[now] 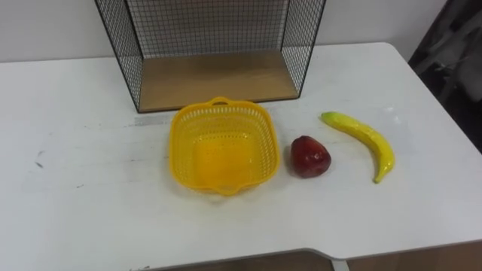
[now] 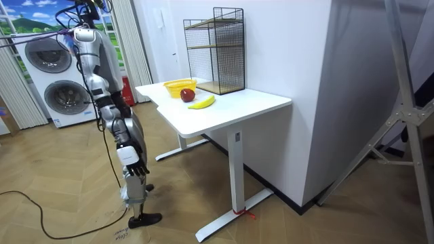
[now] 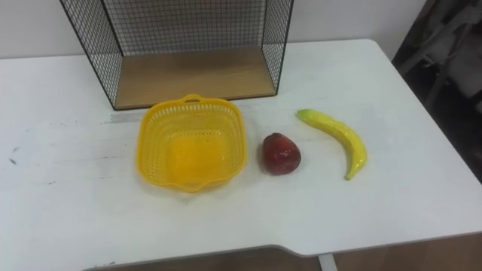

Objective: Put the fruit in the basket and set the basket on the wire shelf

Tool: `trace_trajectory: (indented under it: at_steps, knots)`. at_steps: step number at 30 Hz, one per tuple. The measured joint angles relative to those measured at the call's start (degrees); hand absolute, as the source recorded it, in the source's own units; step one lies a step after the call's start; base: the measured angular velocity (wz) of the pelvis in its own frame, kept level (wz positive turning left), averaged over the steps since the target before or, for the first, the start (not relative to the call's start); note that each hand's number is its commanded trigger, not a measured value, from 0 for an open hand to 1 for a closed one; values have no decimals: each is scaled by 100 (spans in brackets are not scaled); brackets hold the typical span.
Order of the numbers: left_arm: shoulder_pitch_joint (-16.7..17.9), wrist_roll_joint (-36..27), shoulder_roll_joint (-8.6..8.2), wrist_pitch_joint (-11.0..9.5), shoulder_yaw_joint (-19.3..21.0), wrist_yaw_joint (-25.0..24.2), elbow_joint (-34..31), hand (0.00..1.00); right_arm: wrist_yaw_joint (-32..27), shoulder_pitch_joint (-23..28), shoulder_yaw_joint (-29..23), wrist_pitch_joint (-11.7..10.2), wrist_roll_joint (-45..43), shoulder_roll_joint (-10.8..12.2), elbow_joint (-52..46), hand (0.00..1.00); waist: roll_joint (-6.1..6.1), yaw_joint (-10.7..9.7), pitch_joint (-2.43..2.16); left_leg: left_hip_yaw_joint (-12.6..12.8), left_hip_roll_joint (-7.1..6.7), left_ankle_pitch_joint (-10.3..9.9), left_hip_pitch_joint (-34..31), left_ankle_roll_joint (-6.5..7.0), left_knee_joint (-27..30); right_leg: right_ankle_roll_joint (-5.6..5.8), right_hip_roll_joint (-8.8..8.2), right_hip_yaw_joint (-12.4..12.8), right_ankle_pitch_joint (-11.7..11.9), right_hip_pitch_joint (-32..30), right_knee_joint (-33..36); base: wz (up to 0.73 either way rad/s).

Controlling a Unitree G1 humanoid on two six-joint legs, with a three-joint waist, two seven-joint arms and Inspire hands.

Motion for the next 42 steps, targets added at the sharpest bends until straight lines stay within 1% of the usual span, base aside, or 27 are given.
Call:
trace_trajectory:
  at_steps: [3, 4, 6, 7, 8, 9, 11, 12, 14, 16, 17, 18, 20, 22, 25, 27, 28, 29, 31, 32, 34, 35, 36, 37, 38, 40, 42]
  knots:
    - [26, -1, -5, -15, 107, 12, -6, 0, -94, 44, -239, 0, 714, 56, -3, 0, 2, -36, -6, 3, 4, -1, 20, -1, -2, -4, 2, 13, -12, 9, 10, 0]
    - [29, -6, -5, -21, 141, 28, -4, 0, -154, 52, -261, 0, 1084, 58, 18, 0, 5, -63, -5, 3, 4, -1, 13, -1, 0, -5, 4, 16, -12, 7, 13, 0]
    - [60, -10, -14, -23, 274, 75, -4, 0, -241, 48, -529, 29, 1589, 73, 129, 0, 6, -109, -11, 1, 7, -1, 19, -1, 12, -6, 6, 17, -11, 11, 21, 0]
    - [105, -10, -51, -24, 455, 133, -44, 0, -335, 47, -882, 104, 1957, 74, 121, 0, 3, -159, -27, 3, 6, -1, 24, -1, 8, -6, 6, 25, -12, 13, 23, 0]
    - [137, -25, -66, -37, 628, 178, -49, 0, -479, -13, -1268, 109, 2451, 69, 113, 0, -10, -176, -36, 5, 6, -1, 20, -1, 8, -6, 7, 38, -12, 14, 31, 0]
    - [148, -33, -67, -54, 712, 196, -46, 0, -553, -23, -1453, 107, 2758, 61, 113, 0, -11, -191, -36, 5, 6, 0, 20, -1, 10, -6, 7, 36, -12, 17, 31, 0]
    - [209, -46, -64, -137, 969, 313, -44, 0, -833, -70, -2059, 93, 3740, -9, 113, 0, -27, -286, -37, 3, 7, 0, 22, 0, 38, -12, 6, 50, -21, 10, 74, 0]
    - [217, -46, -60, -139, 1027, 339, -46, 0, -915, -93, -2167, 86, 3947, -23, 90, 0, -33, -292, -33, 4, 6, 0, 22, -1, 49, -15, 5, 65, -36, -1, 106, 0]
    - [265, -25, -52, -135, 1194, 424, -108, 0, -1278, -106, -2618, 62, 4625, -48, -163, 0, -67, -336, -40, 5, 6, -7, 17, -9, 75, -23, -6, 72, -102, -29, 180, 0]
    - [295, -26, -44, -134, 1198, 451, -191, 0, -1597, -204, -2828, -5, 4882, -107, -314, 0, -100, -365, -43, -1, 1, -7, 8, -9, 90, -23, -23, 64, -150, -97, 240, 4]
    - [300, -30, -43, -140, 1201, 477, -217, 0, -1806, -318, -2957, -70, 5049, -189, -325, 0, -119, -365, -54, -6, 2, -7, 16, -9, 101, -22, -24, 62, -156, -99, 257, 4]
    - [300, -38, -42, -145, 1203, 497, -218, 0, -1922, -377, -2985, -94, 5074, -233, -351, 0, -117, -371, -53, -5, 1, -7, 19, -9, 100, -22, -26, 63, -159, -99, 268, 0]
    - [317, -21, -39, -166, 1221, 544, -219, 0, -2420, -511, -3186, -205, 5071, -307, -808, 0, -117, -373, -50, -5, -1, -6, 10, -9, 97, -22, -29, 57, -161, -102, 303, 2]
    - [334, -1, -32, -187, 1276, 545, -244, 0, -2790, -514, -3215, -318, 5069, -344, -1346, 0, -117, -390, -52, -5, 0, -6, -59, -9, 98, -22, -35, 31, -162, -157, 305, 6]
    - [410, 48, -27, -229, 1327, 545, -353, 0, -3434, -582, -3396, -554, 4852, -377, -2339, 0, -133, -397, -53, 0, -11, 10, -180, -6, 114, -27, -50, 32, -159, -282, 410, 1]
    - [439, 41, -26, -236, 1313, 548, -361, 0, -3953, -534, -3388, -710, 4371, -381, -3251, 0, -125, -423, -46, 32, -21, 12, -189, -5, 115, -19, -63, 19, -173, -285, 407, 0]
    - [435, 41, -26, -239, 1304, 552, -363, 0, -4082, -536, -3384, -760, 4254, -380, -3446, 0, -125, -428, -44, 56, -21, 12, -193, -5, 113, -18, -66, 19, -176, -290, 407, 0]
    - [404, 43, -25, -250, 1298, 553, -360, 0, -4367, -546, -3376, -796, 3912, -379, -3866, 0, -136, -436, -41, 57, -29, 12, -214, -5, 115, -13, -74, 21, -186, -314, 420, 0]
    - [344, 43, 0, -264, 1245, 554, -364, 0, -4743, -557, -3318, -827, 3372, -379, -4492, 0, -153, -412, -37, 56, -34, 12, -264, -4, 117, -10, -78, 29, -196, -367, 432, 0]
    - [341, 39, 19, -286, 1156, 555, -400, 0, -4945, -545, -3205, -876, 3005, -379, -4888, 0, -169, -418, -19, 56, -34, 13, -285, -4, 120, -10, -78, 29, -196, -388, 430, 0]
    - [353, 28, 40, -331, 1018, 554, -464, 0, -5116, -517, -3139, -949, 2567, -379, -5357, 0, -204, -435, 0, 57, -33, 12, -290, -4, 117, -10, -78, 25, -196, -393, 412, 0]
    - [354, 33, 43, -366, 932, 552, -470, 0, -5239, -521, -3124, -952, 2274, -379, -5690, 0, -211, -384, 4, 74, -34, 12, -287, -4, 111, -10, -77, 41, -195, -434, 409, -8]
    - [342, 33, 39, -381, 909, 545, -468, 0, -5345, -503, -3092, -959, 1865, -379, -6029, 0, -210, -372, 3, 91, -34, 12, -303, -4, 99, -10, -74, 69, -195, -500, 411, -8]
    - [340, 36, 39, -386, 909, 545, -468, 0, -5403, -458, -3047, -964, 1647, -379, -6242, 0, -207, -367, 1, 91, -34, 12, -322, -4, 95, -10, -73, 68, -195, -504, 412, -5]
    - [340, 41, 43, -388, 904, 549, -461, 0, -5472, -369, -2929, -1017, 1257, -381, -6635, 0, -203, -331, 3, 91, -35, 13, -347, -4, 88, -10, -73, 68, -195, -513, 422, 0]
    - [340, 42, 64, -384, 798, 556, -436, 0, -5553, -352, -2770, -1040, 702, -387, -7048, 0, -183, -324, -5, 89, -37, 13, -361, -4, 87, -11, -74, 74, -194, -531, 428, 0]
    - [333, 48, 64, -398, 796, 554, -438, 0, -5529, -356, -2664, -1053, 307, -397, -7274, 0, -196, -298, -7, 85, -36, 13, -343, -3, 86, -13, -74, 73, -193, -517, 429, 0]
